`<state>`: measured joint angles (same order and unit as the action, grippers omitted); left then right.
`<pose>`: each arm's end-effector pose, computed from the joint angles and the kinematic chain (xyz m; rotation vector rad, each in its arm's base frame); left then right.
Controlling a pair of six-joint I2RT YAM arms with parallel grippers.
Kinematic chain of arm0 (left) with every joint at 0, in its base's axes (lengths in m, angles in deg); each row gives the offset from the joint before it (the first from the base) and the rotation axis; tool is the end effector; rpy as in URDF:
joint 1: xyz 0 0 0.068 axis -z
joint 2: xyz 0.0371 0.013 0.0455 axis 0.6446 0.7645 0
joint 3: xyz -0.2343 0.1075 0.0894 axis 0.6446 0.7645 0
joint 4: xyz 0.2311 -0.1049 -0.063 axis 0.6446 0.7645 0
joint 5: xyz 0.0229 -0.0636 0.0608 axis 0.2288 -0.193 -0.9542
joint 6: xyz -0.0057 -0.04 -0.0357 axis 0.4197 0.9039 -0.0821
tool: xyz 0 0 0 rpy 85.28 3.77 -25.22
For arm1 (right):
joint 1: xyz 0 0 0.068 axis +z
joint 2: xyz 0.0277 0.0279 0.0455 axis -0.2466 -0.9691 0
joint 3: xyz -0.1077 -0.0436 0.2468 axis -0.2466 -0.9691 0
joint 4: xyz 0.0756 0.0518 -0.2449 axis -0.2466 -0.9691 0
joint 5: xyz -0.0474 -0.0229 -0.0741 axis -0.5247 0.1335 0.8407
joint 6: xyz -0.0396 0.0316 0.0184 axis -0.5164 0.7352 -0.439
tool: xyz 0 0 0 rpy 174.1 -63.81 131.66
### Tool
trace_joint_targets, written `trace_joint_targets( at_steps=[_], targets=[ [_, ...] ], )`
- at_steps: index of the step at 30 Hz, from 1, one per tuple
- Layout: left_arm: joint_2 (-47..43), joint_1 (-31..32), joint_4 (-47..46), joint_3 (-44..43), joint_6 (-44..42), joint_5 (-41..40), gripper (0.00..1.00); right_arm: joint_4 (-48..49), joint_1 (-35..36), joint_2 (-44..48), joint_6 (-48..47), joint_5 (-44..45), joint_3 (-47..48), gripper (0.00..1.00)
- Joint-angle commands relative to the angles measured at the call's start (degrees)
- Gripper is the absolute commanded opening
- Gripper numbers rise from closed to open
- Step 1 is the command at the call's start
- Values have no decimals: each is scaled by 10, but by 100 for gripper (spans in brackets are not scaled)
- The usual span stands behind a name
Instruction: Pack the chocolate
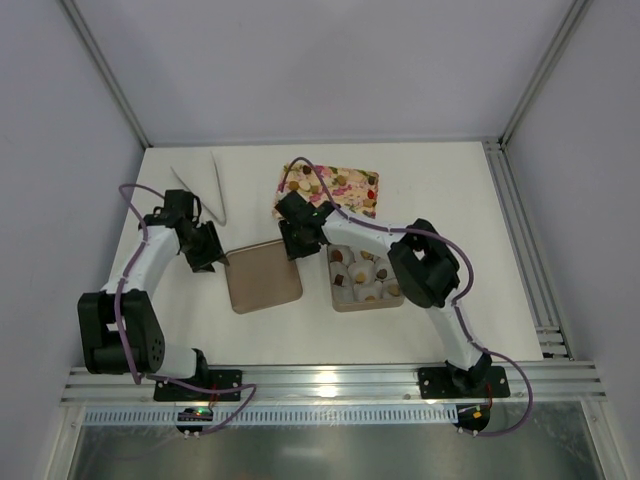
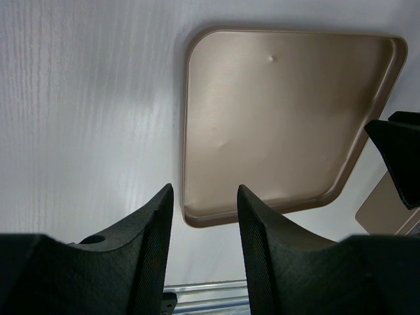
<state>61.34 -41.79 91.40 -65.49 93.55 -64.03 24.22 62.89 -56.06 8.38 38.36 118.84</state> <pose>0.2652 0.0013 0.2268 -0.5842 2.7500 -0.3397 0.3134 0.3534 0.1757 -0.5062 2.6279 0.3845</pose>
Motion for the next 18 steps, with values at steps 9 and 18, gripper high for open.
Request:
trace_joint_targets(
  at_steps=[9, 18],
  targets=[
    [-11, -4, -6, -1, 8, -2, 45, -12, 12, -45, 19, 36, 37, 27],
    [9, -4, -28, 6, 8, 32, 55, -5, -6, -13, 15, -17, 23, 4]
  ],
)
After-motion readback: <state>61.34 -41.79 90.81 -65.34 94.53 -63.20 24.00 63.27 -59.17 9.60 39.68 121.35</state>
